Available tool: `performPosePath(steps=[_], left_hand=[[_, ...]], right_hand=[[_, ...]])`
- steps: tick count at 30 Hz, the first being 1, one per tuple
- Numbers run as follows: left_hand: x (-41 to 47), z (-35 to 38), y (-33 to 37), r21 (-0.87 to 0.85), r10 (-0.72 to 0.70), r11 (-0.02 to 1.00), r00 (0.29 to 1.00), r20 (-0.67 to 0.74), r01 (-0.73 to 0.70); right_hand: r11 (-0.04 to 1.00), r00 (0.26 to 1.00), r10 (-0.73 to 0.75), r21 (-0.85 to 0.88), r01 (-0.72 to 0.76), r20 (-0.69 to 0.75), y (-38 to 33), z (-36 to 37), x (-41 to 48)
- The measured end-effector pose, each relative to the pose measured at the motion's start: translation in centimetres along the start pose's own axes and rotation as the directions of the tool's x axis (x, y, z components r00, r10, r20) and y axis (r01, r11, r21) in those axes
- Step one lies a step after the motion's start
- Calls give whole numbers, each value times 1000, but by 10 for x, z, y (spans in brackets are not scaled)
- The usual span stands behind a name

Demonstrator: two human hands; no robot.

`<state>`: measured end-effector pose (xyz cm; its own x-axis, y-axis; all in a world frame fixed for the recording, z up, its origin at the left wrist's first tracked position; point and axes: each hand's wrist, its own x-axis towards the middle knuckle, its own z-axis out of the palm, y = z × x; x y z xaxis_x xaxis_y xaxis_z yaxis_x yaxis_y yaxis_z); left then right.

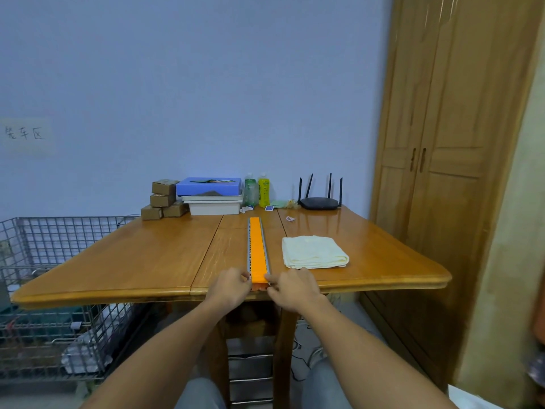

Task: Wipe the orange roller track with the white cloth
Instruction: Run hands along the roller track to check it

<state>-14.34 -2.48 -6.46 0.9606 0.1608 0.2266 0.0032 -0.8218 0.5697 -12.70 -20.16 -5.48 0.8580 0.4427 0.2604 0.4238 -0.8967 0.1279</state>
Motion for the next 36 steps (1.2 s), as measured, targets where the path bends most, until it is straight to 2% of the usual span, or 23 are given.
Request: performPosePath(steps=[4, 9, 16, 26, 30, 36], left_hand=[[1, -2, 0, -17, -1, 1000, 1000, 2, 1], [3, -3, -2, -46, -6, 999, 1000, -4, 6], [15, -6, 1, -66, -14, 998, 1000, -9, 13], [51, -1, -1, -131, -50, 990, 998, -47, 44], [65, 2, -2, -144, -57, 988, 998, -34, 51], [95, 9, -10, -149, -87, 986, 995, -51, 79]], right_hand=[[998, 1000, -2, 58, 3, -27, 1, 1, -1], [990, 991, 21, 140, -2, -135, 5, -5, -4], [981, 966, 159, 142, -132, -202, 25, 0, 24], [885, 900, 435, 201, -420, -36, 78, 18, 79], [861, 885, 465, 227, -455, 10, 91, 26, 102], [864, 878, 455, 167, -475, 147, 99, 45, 133]])
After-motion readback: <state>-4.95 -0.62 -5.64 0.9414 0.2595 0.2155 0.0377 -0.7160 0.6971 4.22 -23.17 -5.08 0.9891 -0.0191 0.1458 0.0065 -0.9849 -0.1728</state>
